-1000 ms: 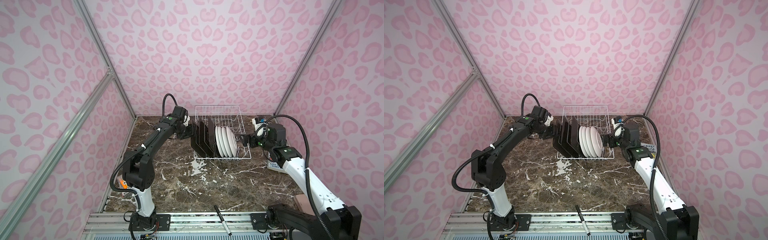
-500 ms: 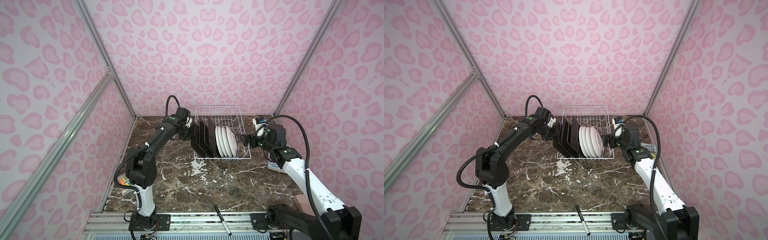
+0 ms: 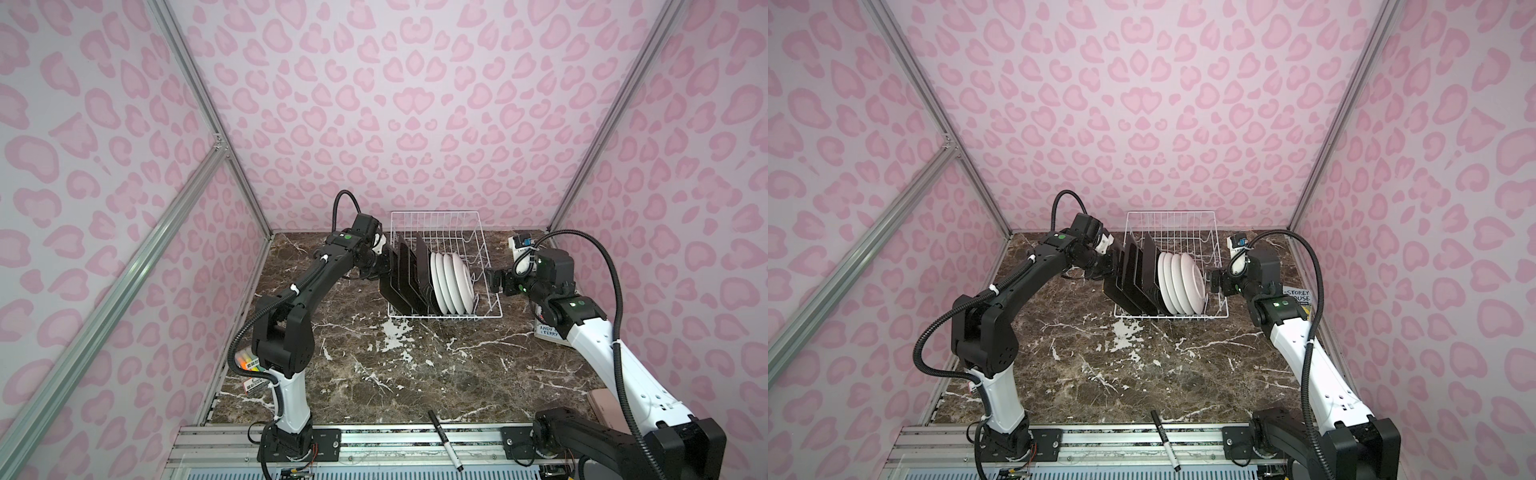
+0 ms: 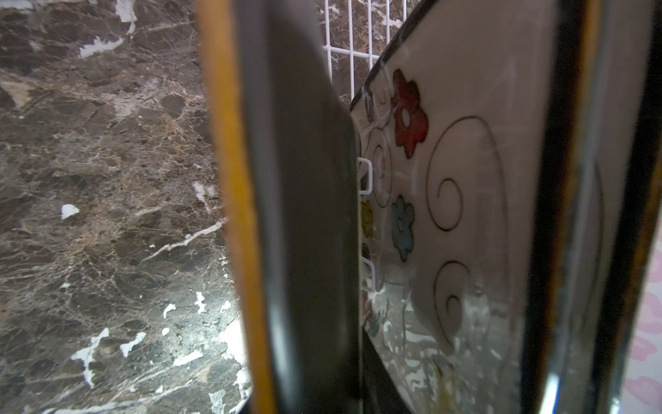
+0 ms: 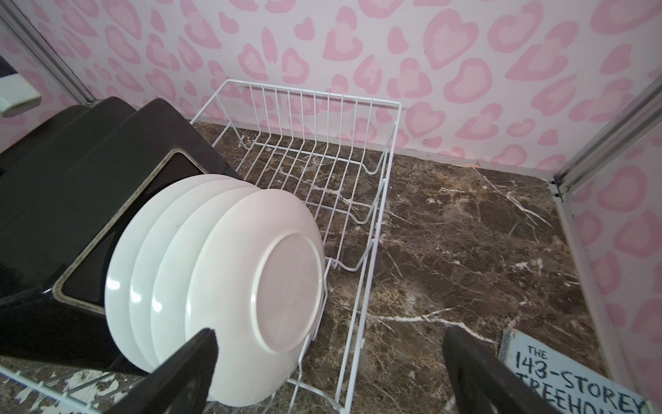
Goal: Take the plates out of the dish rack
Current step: 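Grasp the outermost dark yellow-rimmed plate edge with the left gripper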
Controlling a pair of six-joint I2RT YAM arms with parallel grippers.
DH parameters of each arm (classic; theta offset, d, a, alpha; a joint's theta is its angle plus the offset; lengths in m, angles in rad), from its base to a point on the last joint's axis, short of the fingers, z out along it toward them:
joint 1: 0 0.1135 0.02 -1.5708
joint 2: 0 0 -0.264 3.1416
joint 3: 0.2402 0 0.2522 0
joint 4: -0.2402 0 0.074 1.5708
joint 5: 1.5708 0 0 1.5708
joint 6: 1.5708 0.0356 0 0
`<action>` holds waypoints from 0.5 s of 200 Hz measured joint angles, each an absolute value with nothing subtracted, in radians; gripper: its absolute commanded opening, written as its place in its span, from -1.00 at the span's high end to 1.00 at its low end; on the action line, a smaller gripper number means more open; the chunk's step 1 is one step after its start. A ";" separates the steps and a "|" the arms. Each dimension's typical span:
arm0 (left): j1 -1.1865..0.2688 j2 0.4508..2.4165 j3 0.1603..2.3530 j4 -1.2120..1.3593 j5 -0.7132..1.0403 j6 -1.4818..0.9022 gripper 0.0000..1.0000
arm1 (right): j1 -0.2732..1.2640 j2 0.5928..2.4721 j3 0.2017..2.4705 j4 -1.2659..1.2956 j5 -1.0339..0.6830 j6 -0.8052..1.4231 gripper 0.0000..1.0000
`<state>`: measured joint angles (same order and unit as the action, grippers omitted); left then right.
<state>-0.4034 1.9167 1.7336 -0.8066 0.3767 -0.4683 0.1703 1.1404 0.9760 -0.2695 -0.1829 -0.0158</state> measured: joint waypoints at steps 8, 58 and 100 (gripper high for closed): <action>-0.404 1.918 1.735 -0.806 0.380 -0.469 0.55 | 0.170 1.140 0.978 -0.274 -0.183 -0.019 -1.00; -0.404 1.919 1.735 -0.786 0.436 -0.520 0.92 | 0.170 1.143 0.979 -0.275 -0.222 -0.022 -1.00; -0.404 1.914 1.734 -0.790 0.419 -0.522 0.93 | 0.171 1.158 1.006 -0.282 -0.313 -0.035 -1.00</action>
<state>-0.4038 1.9144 1.7344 -0.7902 0.4191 -0.5224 0.1715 1.1584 1.0061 -0.2825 -0.3130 -0.0349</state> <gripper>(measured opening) 0.165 0.998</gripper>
